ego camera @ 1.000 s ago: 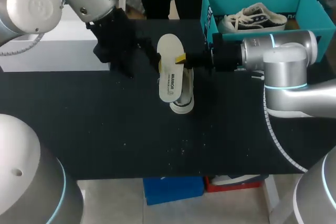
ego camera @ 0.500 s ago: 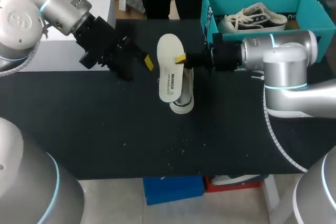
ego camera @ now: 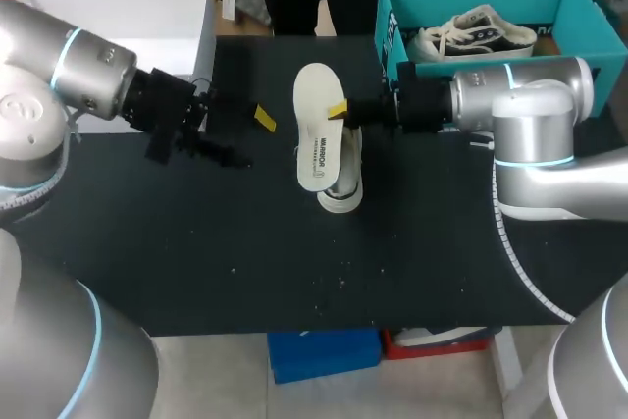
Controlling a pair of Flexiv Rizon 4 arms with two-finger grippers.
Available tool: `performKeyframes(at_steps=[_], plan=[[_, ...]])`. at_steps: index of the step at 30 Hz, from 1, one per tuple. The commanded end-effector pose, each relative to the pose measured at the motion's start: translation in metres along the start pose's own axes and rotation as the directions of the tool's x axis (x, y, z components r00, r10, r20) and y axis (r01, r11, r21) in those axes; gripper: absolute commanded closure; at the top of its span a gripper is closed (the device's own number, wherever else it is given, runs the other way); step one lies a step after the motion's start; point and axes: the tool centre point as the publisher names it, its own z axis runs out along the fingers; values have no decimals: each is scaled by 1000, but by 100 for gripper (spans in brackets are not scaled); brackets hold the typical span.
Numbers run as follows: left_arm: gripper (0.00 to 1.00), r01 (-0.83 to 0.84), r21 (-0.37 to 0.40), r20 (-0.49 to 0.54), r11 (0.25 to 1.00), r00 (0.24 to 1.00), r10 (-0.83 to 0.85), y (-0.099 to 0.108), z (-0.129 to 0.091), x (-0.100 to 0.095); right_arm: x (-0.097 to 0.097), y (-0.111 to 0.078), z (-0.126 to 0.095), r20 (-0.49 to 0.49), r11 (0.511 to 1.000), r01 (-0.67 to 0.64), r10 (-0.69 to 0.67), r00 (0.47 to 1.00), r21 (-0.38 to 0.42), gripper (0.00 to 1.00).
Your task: Take the shoe out of the shoebox, open the shoe tongue, remove and reinsert the insole, then place the shoe into the shoebox
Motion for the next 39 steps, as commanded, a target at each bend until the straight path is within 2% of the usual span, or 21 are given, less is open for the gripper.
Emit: performKeyframes(at_steps=[1,10,15,27,28,30,32,34,35,36,38,39], plan=[[0,-7,-57,167,998,986,17,-7,8,7,0,-1,1,1,1000,0,0,1000,-4,100],[0,55,-104,249,993,968,-28,1,23,22,0,-1,1,1,1000,0,0,1000,-4,100],[0,48,-136,340,990,940,1,7,31,22,0,-1,1,1,1000,0,0,1000,-4,100],[0,11,-221,381,975,921,76,32,52,28,0,-1,1,1,1000,0,0,1000,-4,100],[3,6,-231,383,973,920,86,35,53,27,0,-1,1,1,1000,0,0,1000,-4,100],[0,4,-240,383,971,919,91,41,55,26,0,-1,1,1,1000,0,0,1000,-4,100],[13,-5,-245,383,969,918,102,47,58,24,0,-1,1,1,1000,0,0,1000,-4,100],[13,-14,-246,376,969,920,109,52,61,22,0,-1,1,1,1000,0,0,1000,-4,100],[18,-19,-249,372,968,921,114,55,62,21,0,-1,1,1,1000,0,0,1000,-4,100],[31,-24,-251,370,968,921,119,58,62,20,0,-1,1,1,1000,0,0,1000,-4,100],[33,-28,-261,359,965,925,124,64,62,20,0,-1,1,1,1000,0,0,1000,-4,100],[37,-34,-263,357,964,925,130,67,63,20,0,-1,1,1,1000,0,0,1000,-4,100]])
